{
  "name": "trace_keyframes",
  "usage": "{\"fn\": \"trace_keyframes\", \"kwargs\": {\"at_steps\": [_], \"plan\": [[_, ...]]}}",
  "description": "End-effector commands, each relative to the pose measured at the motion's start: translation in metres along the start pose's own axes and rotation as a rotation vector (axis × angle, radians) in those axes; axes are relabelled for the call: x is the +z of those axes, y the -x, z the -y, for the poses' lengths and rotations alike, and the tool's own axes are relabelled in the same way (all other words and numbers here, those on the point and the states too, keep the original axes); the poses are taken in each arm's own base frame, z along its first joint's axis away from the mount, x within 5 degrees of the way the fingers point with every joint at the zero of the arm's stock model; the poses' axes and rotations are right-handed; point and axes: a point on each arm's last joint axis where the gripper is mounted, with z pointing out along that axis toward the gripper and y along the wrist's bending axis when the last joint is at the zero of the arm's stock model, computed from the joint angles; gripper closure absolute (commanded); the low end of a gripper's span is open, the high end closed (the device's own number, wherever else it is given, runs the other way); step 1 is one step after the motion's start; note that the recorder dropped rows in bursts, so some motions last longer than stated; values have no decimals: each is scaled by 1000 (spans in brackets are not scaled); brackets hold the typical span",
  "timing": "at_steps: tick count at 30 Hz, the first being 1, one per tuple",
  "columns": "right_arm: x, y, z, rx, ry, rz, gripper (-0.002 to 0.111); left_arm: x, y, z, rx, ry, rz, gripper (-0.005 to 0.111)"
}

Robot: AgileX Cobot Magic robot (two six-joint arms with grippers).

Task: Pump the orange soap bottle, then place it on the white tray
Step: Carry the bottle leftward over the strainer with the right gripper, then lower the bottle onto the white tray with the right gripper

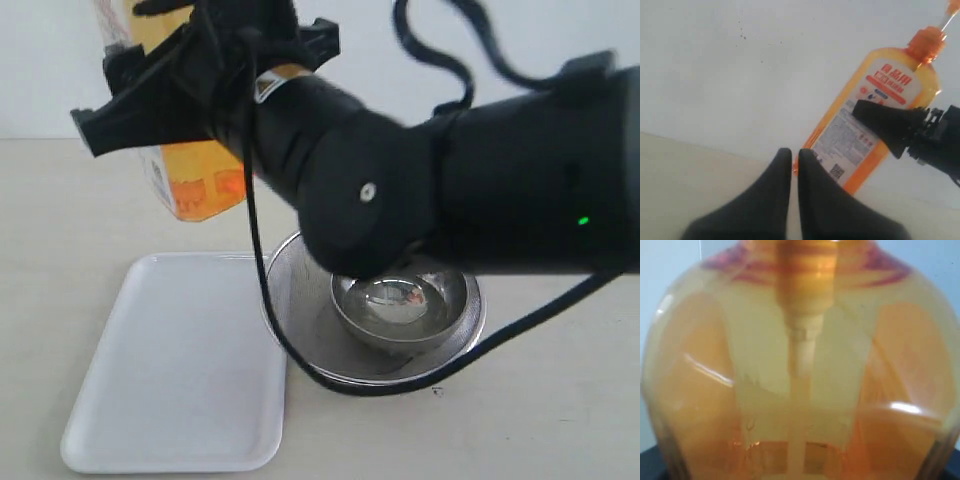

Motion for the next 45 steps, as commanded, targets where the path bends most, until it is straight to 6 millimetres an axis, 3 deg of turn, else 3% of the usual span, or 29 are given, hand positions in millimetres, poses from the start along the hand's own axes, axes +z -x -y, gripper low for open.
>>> {"fn": "trace_keyframes", "kwargs": {"at_steps": [1,11,21,29,45], "plan": [[10,-5,-10,6,-11,96,108,0,-1,1,-11,-14,-4,102],[31,-65,-27,-3,28,32,108,0,-1,3,-11,-36,-9,102],[39,-105,-33,41,29,-27,108,0,-1,3,-7,-36,-9,102],[40,-123,-38,40,45,-50,108,0,-1,3,-3,-36,-8,102],[40,-133,-39,35,29,-97,108,0,-2,3,-3,-39,-9,102]]}}
